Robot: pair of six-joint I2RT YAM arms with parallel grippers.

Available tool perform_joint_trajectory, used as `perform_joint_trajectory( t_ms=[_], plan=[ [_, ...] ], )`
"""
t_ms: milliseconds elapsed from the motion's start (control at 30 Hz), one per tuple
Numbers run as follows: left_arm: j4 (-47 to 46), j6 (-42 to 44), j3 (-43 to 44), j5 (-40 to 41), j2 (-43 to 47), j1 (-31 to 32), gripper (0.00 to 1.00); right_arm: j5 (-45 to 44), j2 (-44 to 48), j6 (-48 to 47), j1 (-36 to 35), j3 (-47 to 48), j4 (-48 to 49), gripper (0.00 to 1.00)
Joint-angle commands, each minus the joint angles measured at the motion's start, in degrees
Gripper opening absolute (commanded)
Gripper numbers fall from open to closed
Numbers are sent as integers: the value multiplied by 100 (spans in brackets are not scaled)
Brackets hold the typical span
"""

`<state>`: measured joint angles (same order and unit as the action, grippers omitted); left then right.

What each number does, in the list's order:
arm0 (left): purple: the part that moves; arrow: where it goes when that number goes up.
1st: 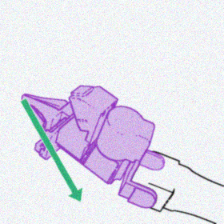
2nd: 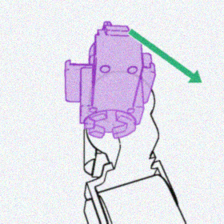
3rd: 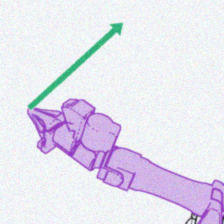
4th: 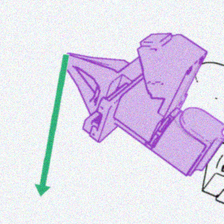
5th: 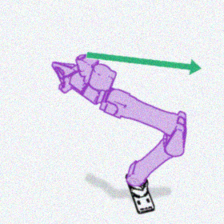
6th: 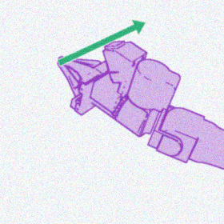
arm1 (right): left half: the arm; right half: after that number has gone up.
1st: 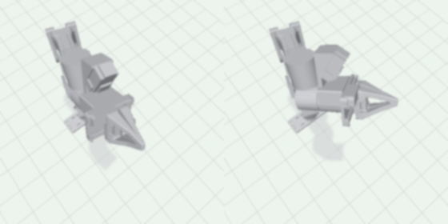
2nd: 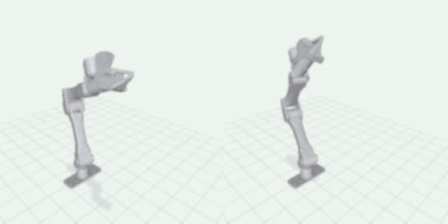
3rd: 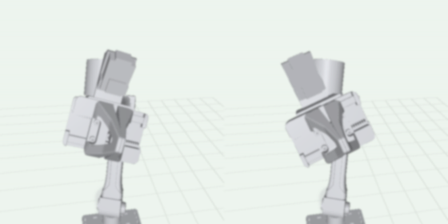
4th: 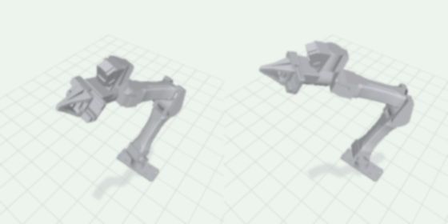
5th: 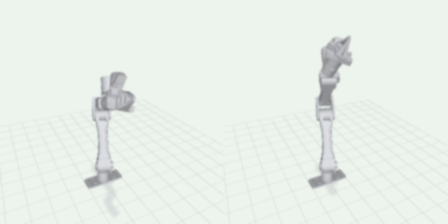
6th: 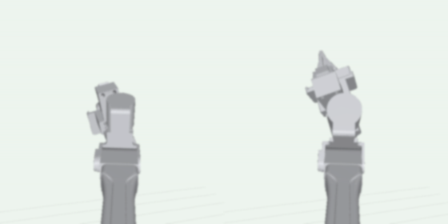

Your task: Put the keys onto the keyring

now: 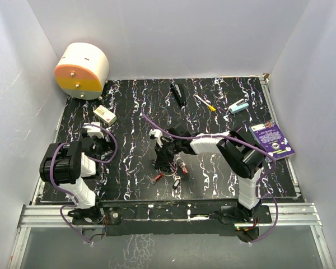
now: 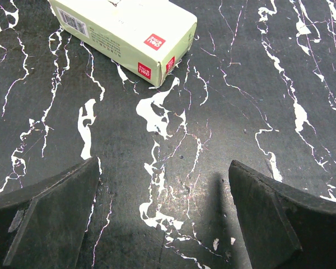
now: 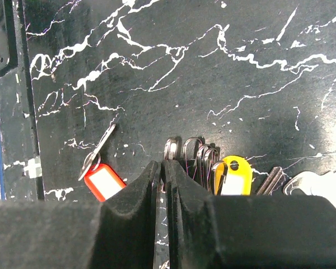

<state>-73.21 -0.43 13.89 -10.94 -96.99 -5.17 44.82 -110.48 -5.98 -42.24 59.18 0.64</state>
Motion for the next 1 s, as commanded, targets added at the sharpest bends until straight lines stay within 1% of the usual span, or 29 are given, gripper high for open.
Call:
perform_joint_trajectory(
  t_ms=[0,67,200,400,600,667,833,967],
  plan=[
    [-97,43,88,-75,57,4,97,-54,292,-94,33,-75,274,15],
    [-101,43,88,-75,49,2,97,-186,342,-125,29,-56,163,17],
    [-97,43,88,-75,55,4,97,-561,612,-226,-14,-125,97,17],
    [-98,43,88,-75,49,-1,97,-1243,990,-383,-300,-238,-64,17],
    [-105,43,88,-75,52,8,97,-1787,966,-378,-603,-277,-108,17],
    [-105,43,92,-75,57,3,97,-1927,901,-363,-695,-284,-96,16],
    [-106,43,88,-75,63,7,97,-2164,909,-272,-767,-361,112,8],
    [-106,43,88,-75,58,4,97,-2291,1256,-147,-768,-428,359,8]
  ],
)
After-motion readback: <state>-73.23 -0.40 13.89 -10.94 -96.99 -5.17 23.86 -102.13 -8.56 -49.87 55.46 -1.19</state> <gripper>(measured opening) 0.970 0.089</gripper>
